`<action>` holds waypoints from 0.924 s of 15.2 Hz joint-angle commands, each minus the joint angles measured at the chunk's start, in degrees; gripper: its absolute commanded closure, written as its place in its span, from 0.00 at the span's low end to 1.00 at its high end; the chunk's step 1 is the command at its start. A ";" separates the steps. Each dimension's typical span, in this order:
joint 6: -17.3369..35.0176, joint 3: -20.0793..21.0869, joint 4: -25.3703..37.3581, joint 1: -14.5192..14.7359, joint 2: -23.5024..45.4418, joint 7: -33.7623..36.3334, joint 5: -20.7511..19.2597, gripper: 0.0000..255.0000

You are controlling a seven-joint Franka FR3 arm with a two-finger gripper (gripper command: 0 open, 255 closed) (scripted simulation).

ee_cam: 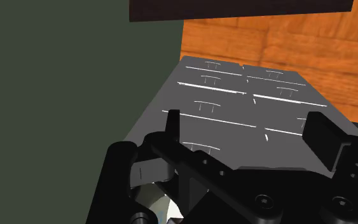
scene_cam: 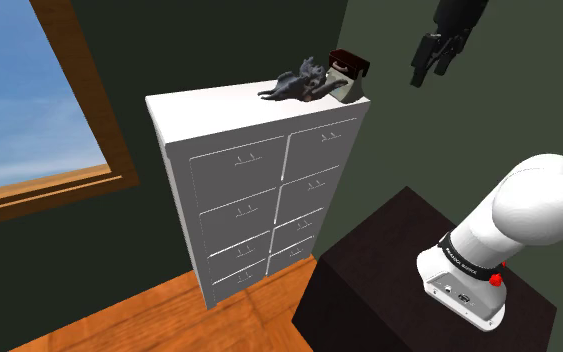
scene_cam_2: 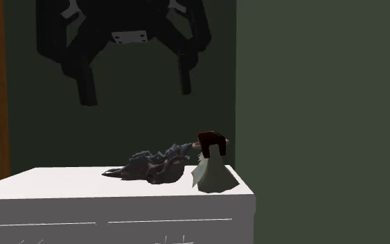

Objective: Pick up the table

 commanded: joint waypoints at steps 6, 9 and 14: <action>5.47 -2.64 4.26 -1.61 9.65 -2.29 -2.62 0.00; 8.16 -4.07 7.67 -2.46 15.66 -3.58 -3.82 0.00; 11.54 -6.24 14.75 -3.69 25.91 -5.72 -5.15 0.00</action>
